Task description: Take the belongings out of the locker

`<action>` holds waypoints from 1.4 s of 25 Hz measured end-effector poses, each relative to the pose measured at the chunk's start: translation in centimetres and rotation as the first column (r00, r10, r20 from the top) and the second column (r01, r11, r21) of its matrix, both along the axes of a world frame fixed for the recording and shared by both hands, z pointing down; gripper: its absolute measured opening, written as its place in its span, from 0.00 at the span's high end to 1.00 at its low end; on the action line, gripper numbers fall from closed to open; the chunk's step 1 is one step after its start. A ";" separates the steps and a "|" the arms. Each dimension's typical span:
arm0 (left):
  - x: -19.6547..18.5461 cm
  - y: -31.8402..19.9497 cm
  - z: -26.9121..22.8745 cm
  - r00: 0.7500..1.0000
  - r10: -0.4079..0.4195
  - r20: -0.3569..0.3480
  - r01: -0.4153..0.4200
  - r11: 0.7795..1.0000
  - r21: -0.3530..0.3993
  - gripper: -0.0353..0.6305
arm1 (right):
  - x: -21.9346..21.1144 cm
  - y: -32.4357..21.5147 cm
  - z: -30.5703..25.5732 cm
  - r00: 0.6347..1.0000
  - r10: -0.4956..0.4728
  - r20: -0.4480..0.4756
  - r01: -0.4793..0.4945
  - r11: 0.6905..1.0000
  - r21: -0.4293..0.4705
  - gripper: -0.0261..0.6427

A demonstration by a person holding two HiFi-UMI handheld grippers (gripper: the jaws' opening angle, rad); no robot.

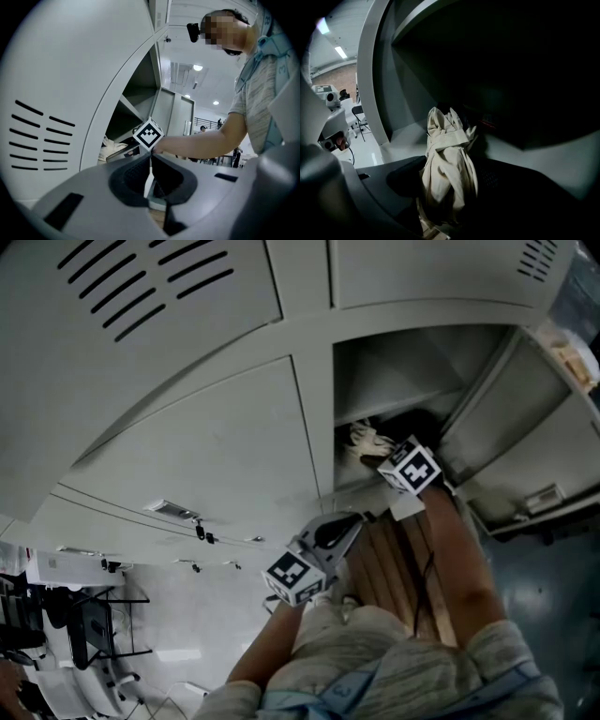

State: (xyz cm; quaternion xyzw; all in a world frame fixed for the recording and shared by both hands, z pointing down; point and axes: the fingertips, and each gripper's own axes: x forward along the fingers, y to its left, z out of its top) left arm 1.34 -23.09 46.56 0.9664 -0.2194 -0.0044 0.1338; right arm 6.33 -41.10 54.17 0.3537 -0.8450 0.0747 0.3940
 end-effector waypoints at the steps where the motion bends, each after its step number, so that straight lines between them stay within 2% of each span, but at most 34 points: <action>1: 0.1 0.1 0.0 1.000 0.003 -0.005 -0.003 1.000 -0.008 0.94 | 0.0 0.0 0.1 1.000 0.003 0.012 -0.003 1.000 -0.004 0.52; 3: 0.2 0.3 0.2 1.000 0.011 0.004 -0.011 1.000 -0.023 0.94 | 0.0 0.1 0.1 1.000 0.012 0.025 -0.012 1.000 -0.008 0.52; 12: 0.0 0.2 0.5 1.000 0.014 0.019 -0.014 1.000 0.004 0.94 | -0.8 0.1 -0.1 0.998 0.034 0.045 -0.034 0.999 -0.005 0.58; 19: -0.1 0.3 0.5 1.000 0.010 0.013 -0.010 1.000 0.002 0.94 | -1.0 0.6 0.1 0.997 0.073 0.016 -0.073 0.997 0.019 0.62; 24: -0.1 0.4 0.5 1.000 0.003 0.006 -0.003 1.000 -0.017 0.94 | 0.3 0.5 0.3 0.991 0.135 -0.018 -0.134 0.989 0.061 0.62; 30: -0.6 0.9 0.9 1.000 0.003 0.026 -0.003 1.000 -0.010 0.94 | -0.1 0.4 -0.2 0.989 0.149 -0.006 -0.147 0.978 0.149 0.63; 35: -0.9 1.1 -0.2 1.000 -0.021 0.003 0.021 1.000 0.008 0.94 | -0.1 0.7 -0.5 0.984 0.177 -0.013 -0.171 0.968 0.184 0.63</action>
